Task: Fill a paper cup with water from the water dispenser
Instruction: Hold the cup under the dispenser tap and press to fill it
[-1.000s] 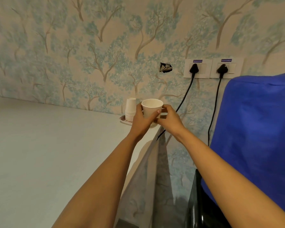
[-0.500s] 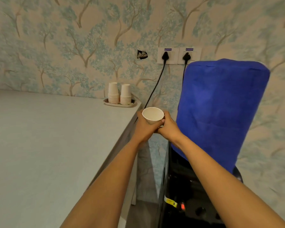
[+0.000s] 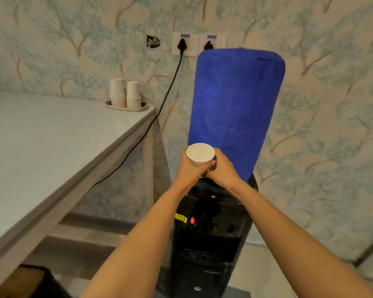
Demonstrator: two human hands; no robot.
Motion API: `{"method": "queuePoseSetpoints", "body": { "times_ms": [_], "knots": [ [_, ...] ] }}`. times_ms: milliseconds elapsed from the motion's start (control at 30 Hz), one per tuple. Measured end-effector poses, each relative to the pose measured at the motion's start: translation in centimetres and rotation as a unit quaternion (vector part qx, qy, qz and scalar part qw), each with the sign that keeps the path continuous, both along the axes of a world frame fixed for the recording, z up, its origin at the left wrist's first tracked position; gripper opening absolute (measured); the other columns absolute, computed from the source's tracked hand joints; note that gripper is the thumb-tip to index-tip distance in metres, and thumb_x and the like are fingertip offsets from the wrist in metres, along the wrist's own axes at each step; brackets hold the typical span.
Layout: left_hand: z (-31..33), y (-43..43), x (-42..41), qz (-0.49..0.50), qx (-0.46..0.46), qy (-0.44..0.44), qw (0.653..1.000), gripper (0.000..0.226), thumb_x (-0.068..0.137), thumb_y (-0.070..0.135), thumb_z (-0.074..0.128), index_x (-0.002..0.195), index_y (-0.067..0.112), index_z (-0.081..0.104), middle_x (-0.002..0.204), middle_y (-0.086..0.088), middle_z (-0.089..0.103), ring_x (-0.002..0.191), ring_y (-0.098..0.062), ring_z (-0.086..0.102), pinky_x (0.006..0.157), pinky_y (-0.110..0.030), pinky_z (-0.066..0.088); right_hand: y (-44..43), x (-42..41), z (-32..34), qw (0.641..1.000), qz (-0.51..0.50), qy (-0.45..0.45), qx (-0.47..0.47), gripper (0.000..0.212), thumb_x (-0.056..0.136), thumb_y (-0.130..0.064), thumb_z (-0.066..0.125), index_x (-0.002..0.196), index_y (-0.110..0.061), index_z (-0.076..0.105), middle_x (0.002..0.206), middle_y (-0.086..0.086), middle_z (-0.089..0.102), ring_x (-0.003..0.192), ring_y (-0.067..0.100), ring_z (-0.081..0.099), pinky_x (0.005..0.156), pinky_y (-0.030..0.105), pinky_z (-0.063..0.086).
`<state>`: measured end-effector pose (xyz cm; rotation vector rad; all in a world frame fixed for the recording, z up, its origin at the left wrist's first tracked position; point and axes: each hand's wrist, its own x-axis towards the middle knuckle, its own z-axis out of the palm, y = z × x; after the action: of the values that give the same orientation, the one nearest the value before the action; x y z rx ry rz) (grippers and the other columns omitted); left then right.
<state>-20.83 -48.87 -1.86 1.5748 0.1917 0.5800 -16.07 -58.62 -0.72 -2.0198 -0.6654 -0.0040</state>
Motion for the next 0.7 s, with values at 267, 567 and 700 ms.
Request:
{"method": "queuePoseSetpoints", "body": {
  "times_ms": [267,567,700],
  "knots": [
    [-5.5,-4.5,-1.0,-0.047,-0.009,0.042,0.998,0.068,0.066,0.016,0.081,0.122,0.023,0.043,0.105,0.015,0.057,0.097,-0.001,0.057,0.062,-0.006,0.049,-6.1,-0.9,-5.5,0.999,0.002,0.03,-0.028,0.068,0.069,-0.003,0.075,0.13,-0.015,0.046,0.127,0.007,0.053,0.103,0.012,0.052,0.073,0.009,0.042],
    [-16.0,-5.2,0.3,-0.082,0.01,0.124,0.989,0.072,0.065,0.014,0.082,0.123,0.028,0.042,0.114,0.009,0.054,0.114,-0.011,0.05,0.079,-0.011,0.042,-8.4,-0.1,-15.7,0.99,-0.032,0.113,-0.074,0.05,0.08,-0.001,0.064,0.125,-0.015,0.05,0.126,0.009,0.053,0.109,0.017,0.054,0.091,0.023,0.044],
    [-20.9,-4.8,0.4,-0.076,0.006,0.149,0.986,0.073,0.066,0.012,0.081,0.125,0.027,0.04,0.115,0.009,0.051,0.112,-0.009,0.047,0.076,-0.01,0.04,-8.6,-0.1,-20.3,0.986,-0.05,0.133,-0.091,0.038,0.086,0.001,0.056,0.12,-0.016,0.054,0.125,0.007,0.054,0.11,0.013,0.052,0.096,0.024,0.044]
  ]
}}
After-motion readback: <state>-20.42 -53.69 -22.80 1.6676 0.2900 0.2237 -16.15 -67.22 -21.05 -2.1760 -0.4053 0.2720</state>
